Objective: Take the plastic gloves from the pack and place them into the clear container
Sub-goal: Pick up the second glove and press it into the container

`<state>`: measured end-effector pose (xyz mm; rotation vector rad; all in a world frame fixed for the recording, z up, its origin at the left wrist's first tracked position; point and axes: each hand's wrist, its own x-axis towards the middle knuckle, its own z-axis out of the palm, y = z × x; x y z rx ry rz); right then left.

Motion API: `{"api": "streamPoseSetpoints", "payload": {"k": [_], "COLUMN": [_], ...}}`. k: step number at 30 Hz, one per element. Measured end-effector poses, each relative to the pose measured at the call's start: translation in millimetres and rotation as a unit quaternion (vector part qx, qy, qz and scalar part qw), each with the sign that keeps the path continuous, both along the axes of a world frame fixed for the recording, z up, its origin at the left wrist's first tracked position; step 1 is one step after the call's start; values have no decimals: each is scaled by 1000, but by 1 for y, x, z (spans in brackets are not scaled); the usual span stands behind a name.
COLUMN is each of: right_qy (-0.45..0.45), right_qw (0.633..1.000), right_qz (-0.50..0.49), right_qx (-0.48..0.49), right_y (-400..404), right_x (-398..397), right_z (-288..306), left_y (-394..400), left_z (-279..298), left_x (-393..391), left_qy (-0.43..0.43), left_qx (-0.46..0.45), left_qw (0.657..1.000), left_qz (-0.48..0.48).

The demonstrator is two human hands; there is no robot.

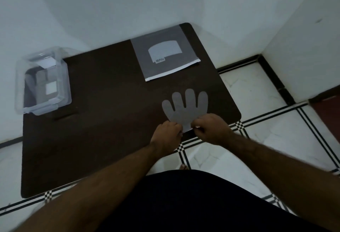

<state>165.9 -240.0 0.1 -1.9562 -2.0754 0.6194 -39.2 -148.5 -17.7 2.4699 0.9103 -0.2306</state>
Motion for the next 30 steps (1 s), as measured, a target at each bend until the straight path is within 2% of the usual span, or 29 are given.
{"api": "streamPoseSetpoints", "payload": {"k": [3,8,10,13,16,23,30], "right_qy": [43,137,201,288,305,282,220], "right_qw": [999,990,978,955,950,959,975], "right_qz": [-24,-36,-56,-70,-31,1,16], "right_qx": [10,9,8,-26,-62,-38,5], "right_y": [27,82,109,153,196,297,404], "right_x": [-3,-23,-38,-66,-98,-190,-289], "right_z": [19,61,75,104,134,175,176], "left_y": [22,69,91,130,168,248,329], "left_z": [13,48,69,105,134,166,181], "left_x": [-16,-61,-84,-123,-166,-274,-378], "left_qy": [-46,-178,-242,-296,-306,-292,-260], "left_qx": [-75,-138,-157,-153,-140,-126,-59], "left_qw": [992,947,924,908,907,906,914], "left_qz": [87,230,252,253,254,280,307]}}
